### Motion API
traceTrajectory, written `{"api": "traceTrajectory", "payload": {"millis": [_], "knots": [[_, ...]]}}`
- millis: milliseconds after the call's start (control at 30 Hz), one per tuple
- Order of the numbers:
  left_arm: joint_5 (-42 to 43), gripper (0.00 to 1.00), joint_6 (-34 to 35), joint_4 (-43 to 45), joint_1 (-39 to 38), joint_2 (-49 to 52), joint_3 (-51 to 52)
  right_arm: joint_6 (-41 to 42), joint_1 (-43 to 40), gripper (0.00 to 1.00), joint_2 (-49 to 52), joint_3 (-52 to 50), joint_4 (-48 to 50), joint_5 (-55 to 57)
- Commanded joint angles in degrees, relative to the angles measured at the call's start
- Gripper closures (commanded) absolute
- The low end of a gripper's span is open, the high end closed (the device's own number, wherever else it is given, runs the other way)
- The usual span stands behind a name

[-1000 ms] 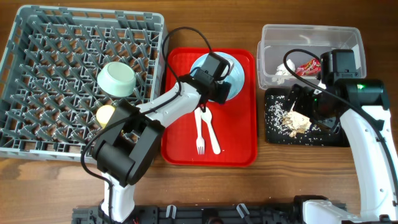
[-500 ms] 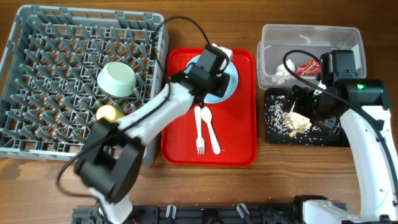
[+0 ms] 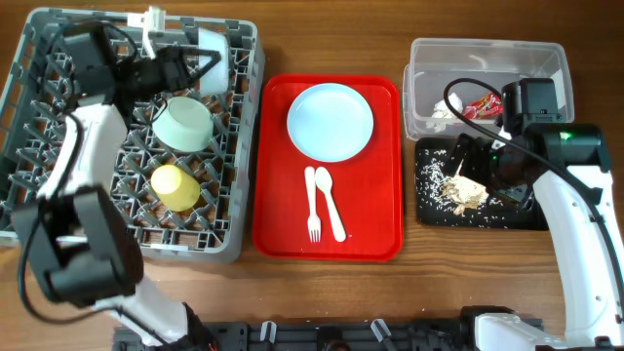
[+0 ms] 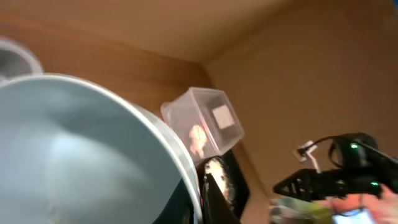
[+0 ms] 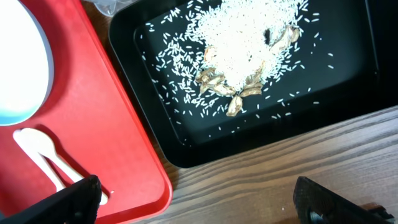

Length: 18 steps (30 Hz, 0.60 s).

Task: Sort waste into correct bins and load items into the dishwasher rack
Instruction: 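Place the light-blue bowl into the dish rack with the left gripper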

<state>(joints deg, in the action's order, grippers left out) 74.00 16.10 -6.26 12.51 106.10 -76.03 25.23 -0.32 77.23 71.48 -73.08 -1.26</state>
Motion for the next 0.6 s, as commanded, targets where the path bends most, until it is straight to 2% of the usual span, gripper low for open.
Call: {"api": "traceTrajectory", "payload": {"millis": [0, 33, 167, 233, 300, 367, 467, 567], "knots": [[11.2, 0.96, 9.6, 5.9, 1.5, 6.2, -0.1, -0.8, -0.2, 0.0, -1.0, 1.4, -0.2, -0.3], [11.2, 0.96, 11.4, 7.6, 1.7, 7.3, -0.1, -0.9, -0.2, 0.0, -1.0, 1.4, -0.3, -0.3], [8.8, 0.96, 11.6, 8.7, 4.9, 9.6, -0.1, -0.8, -0.2, 0.0, -1.0, 1.4, -0.5, -0.3], [5.1, 0.64, 11.6, 8.6, 7.6, 9.9, -0.1, -0.8, -0.2, 0.0, -1.0, 1.4, -0.9, -0.3], [2.7, 0.25, 11.6, 8.7, 9.7, 9.9, -0.1, -0.9, -0.2, 0.0, -1.0, 1.4, -1.2, -0.3], [2.6, 0.0, 11.6, 8.7, 12.0, 9.9, -0.1, -0.8, -0.2, 0.0, -1.0, 1.4, -1.2, -0.3], [2.6, 0.0, 14.4, 8.7, 16.8, 9.0, -0.1, -0.8, -0.2, 0.0, -1.0, 1.4, -1.3, -0.3], [2.6, 0.0, 14.4, 8.4, 21.2, 5.4, -0.1, -0.8, -0.2, 0.0, -1.0, 1.4, -1.3, -0.3]]}}
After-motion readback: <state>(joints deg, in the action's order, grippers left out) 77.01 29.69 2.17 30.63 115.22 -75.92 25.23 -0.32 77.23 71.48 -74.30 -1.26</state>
